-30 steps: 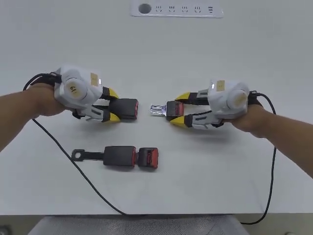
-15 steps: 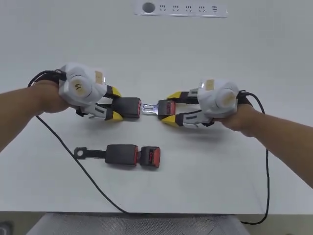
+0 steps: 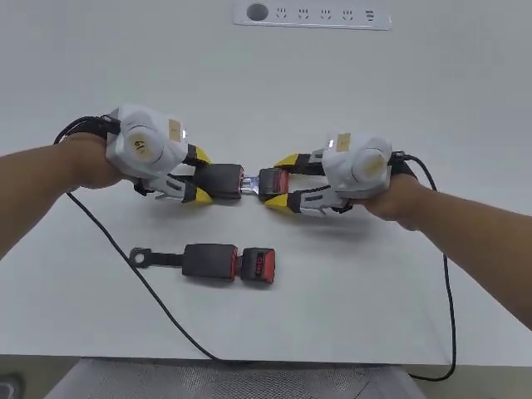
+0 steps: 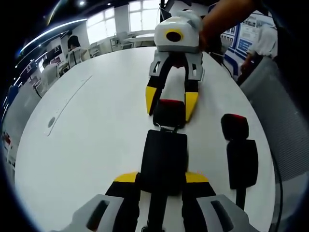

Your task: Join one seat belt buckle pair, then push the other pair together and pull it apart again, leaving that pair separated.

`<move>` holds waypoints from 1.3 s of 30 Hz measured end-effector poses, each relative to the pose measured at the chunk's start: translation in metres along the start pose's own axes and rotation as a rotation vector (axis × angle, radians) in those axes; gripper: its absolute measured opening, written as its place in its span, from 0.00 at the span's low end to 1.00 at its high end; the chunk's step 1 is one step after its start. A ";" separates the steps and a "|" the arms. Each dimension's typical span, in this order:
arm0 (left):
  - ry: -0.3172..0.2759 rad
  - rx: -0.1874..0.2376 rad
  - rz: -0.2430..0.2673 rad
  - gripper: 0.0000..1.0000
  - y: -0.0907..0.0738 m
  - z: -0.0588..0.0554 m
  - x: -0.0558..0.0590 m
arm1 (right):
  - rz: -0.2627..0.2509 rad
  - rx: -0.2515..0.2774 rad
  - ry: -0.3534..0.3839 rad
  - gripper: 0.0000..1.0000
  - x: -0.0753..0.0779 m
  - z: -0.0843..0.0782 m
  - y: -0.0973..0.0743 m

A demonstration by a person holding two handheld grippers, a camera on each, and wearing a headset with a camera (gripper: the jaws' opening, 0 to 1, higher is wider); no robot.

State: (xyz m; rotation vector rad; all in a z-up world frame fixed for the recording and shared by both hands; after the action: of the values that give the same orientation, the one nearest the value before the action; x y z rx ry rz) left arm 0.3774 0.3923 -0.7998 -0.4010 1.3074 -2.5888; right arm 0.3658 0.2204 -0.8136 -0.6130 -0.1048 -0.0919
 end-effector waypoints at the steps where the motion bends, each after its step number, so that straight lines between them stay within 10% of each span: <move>1: -0.001 0.002 -0.001 0.34 0.000 0.000 0.000 | 0.000 0.004 0.009 0.36 0.000 -0.001 -0.001; 39: 0.023 -0.025 -0.015 0.33 0.001 0.004 0.000 | -0.016 -0.047 0.039 0.36 0.006 0.010 0.021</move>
State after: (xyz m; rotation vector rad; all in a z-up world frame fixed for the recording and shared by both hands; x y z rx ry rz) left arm 0.3789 0.3891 -0.7988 -0.3882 1.3506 -2.5991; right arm 0.3732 0.2430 -0.8165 -0.6568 -0.0700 -0.1217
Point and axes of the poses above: the centre of the closed fingertips' face, and the gripper's own axes: y roughly forward along the fingers, x roughly to its right, z roughly out of its top, the point moved 7 cm from there along -y, roughly backward along the fingers, and after that the axes turned 14 degrees about -y, right-handed, at the moved point
